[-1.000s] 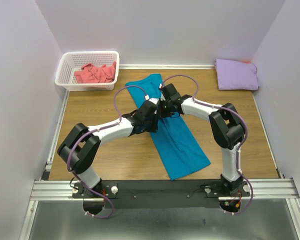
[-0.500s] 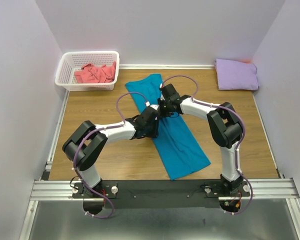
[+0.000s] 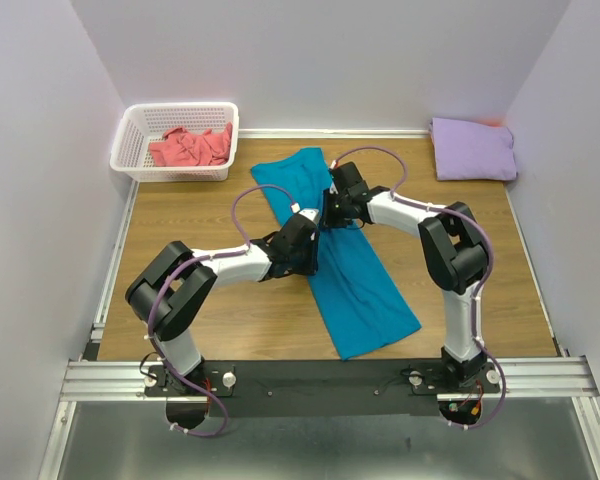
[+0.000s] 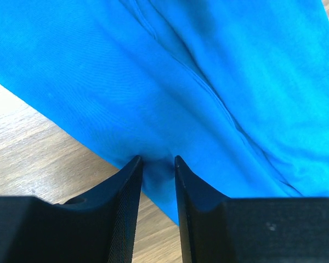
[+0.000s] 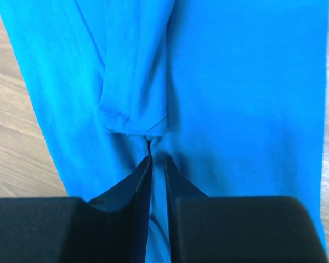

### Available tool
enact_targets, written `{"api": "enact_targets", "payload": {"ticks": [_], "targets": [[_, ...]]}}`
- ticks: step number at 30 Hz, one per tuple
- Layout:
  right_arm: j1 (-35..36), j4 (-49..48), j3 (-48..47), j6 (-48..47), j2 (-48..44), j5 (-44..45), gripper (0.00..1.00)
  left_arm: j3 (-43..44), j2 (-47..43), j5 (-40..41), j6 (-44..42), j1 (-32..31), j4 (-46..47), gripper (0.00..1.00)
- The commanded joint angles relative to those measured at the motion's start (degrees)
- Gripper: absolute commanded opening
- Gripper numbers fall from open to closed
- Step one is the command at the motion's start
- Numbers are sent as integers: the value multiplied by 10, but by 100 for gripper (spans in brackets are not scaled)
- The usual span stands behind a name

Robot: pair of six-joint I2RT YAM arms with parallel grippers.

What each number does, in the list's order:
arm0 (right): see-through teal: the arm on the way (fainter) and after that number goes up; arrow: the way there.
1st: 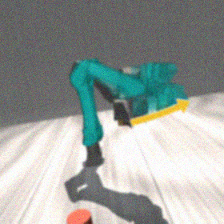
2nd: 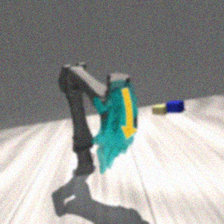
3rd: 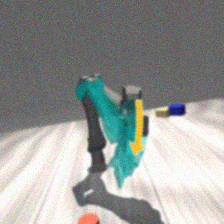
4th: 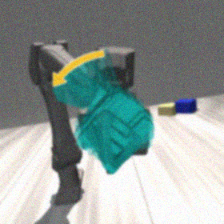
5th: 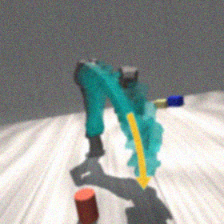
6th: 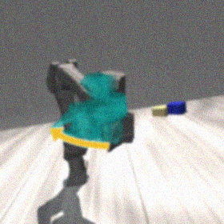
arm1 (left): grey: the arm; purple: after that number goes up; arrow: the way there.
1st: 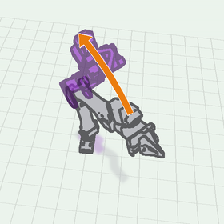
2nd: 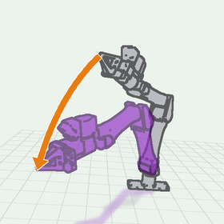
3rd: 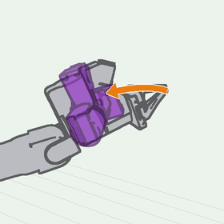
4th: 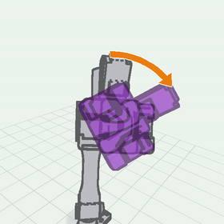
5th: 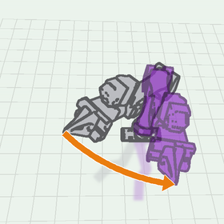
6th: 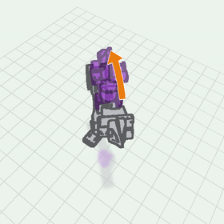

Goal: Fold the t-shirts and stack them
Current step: Fold the tshirt

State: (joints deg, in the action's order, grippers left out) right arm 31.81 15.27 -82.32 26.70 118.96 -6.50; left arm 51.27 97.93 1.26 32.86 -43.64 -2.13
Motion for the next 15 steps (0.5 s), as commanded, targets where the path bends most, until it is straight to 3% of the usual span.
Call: {"api": "enact_targets", "payload": {"ticks": [1,15], "targets": [[-8,-19,4,14,11,-20,21,-30,10,-10,4,-5,-41,38],[-8,-28,11,17,19,-72,18,-27,-4,-4,-3,-5,-74,38]]}}
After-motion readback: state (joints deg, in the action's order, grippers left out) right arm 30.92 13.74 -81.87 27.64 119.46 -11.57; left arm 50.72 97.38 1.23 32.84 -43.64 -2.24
